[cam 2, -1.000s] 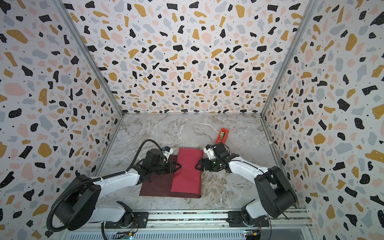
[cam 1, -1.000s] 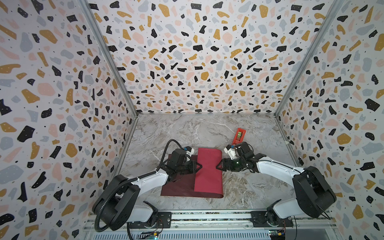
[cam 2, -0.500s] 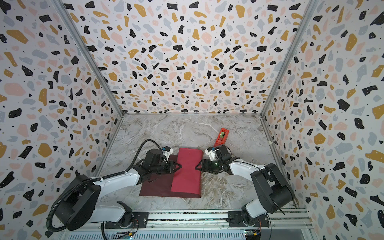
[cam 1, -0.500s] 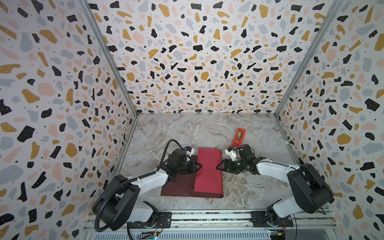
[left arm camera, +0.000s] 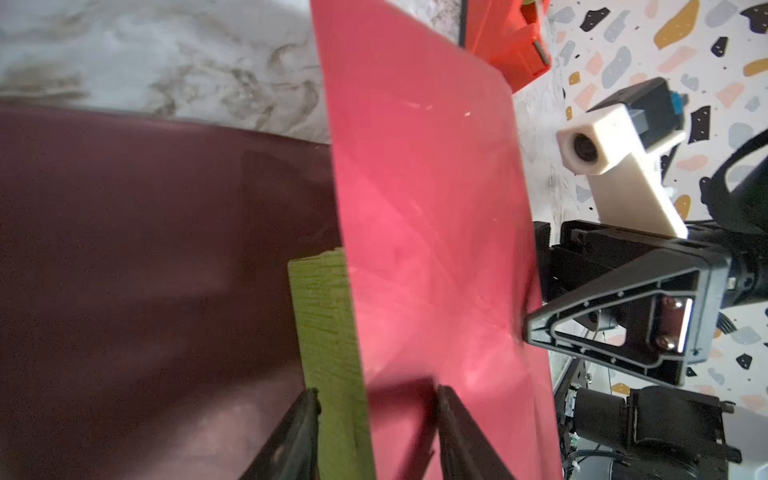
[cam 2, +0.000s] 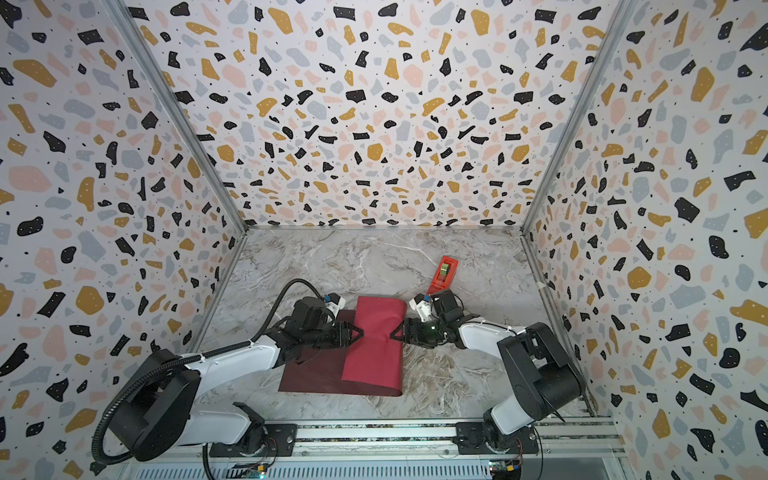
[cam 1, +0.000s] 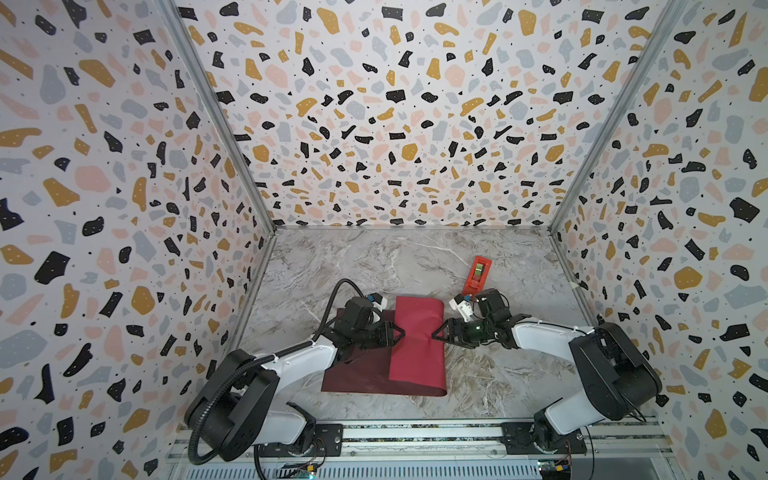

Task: Wrap the gift box in paper
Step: 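Release the flap with the left gripper and move it to the maroon paper edge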

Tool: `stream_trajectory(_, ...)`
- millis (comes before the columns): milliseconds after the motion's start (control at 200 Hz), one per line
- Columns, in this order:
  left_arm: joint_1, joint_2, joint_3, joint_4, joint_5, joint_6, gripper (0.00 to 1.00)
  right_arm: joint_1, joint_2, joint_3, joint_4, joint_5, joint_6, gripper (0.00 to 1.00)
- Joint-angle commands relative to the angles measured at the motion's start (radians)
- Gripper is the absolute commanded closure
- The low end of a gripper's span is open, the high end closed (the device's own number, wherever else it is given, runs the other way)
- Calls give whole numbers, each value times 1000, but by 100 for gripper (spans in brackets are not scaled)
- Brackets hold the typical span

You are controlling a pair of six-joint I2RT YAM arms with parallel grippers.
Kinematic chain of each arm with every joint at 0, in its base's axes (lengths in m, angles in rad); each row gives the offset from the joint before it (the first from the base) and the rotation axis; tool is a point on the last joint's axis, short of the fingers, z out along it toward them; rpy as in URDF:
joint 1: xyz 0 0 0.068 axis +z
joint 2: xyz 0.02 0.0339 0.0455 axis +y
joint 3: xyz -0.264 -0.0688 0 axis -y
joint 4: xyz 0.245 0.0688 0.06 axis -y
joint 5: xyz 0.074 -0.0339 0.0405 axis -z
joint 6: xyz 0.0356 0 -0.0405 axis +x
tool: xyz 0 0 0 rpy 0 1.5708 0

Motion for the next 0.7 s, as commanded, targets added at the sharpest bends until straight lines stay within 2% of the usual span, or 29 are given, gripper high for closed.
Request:
stream_trajectory(0,21,-31,15,-234,-49,47,42,2,52,-30,-133,114,-76,19)
stream_trajectory(155,111,-152,32,-309,-89,66,33,2,61,-29,-160,126,-103,19)
stream_trajectory(335,227,-318,-24,-377,-157,32,24,2,66,-21,-176,131,-107,19)
stream_trajectory(435,235,-398,-54,-428,-227,-21,19,2,66,-13,-174,131,-105,19)
stream_trajectory(551,234,-498,-100,-487,-272,-113,18,2,63,-5,-177,132,-105,19)
stream_trajectory(696,235,-605,-83,-648,-451,-164,18,2,61,3,-177,125,-110,20)
